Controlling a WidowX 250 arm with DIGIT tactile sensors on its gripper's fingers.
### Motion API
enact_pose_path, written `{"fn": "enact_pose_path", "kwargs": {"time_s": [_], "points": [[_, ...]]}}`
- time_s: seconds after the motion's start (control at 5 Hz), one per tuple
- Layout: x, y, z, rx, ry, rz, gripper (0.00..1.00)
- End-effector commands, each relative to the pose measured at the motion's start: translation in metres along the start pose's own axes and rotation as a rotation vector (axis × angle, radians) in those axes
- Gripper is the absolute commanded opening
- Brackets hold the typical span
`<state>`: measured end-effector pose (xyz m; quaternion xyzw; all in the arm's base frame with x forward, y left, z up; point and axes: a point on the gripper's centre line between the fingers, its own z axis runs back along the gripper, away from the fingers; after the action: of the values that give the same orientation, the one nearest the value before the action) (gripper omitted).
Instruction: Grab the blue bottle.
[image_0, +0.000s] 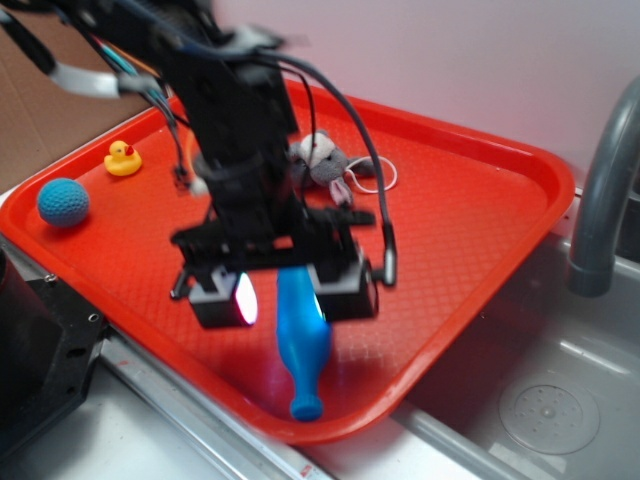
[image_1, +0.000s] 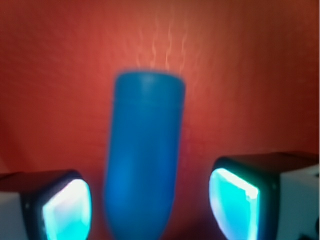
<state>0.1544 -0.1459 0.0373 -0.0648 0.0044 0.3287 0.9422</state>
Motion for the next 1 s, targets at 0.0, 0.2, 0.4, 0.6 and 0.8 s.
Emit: {"fn": "enact_pose_path", "kwargs": {"time_s": [0.0, 0.2, 0.4, 0.6, 0.8], "points": [[-0.002, -0.009, -0.019, 0.003, -0.059, 0.032, 0.00], [0.000, -0.006, -0.011, -0.007, -0.054, 0.060, 0.00], [0.011, -0.001, 0.011, 0.019, -0.017, -0.054, 0.00], [0.037, 0.008, 0.054, 0.059, -0.012, -0.177, 0.00], [0.068, 0.024, 0.088, 0.080, 0.016, -0.278, 0.00]]}}
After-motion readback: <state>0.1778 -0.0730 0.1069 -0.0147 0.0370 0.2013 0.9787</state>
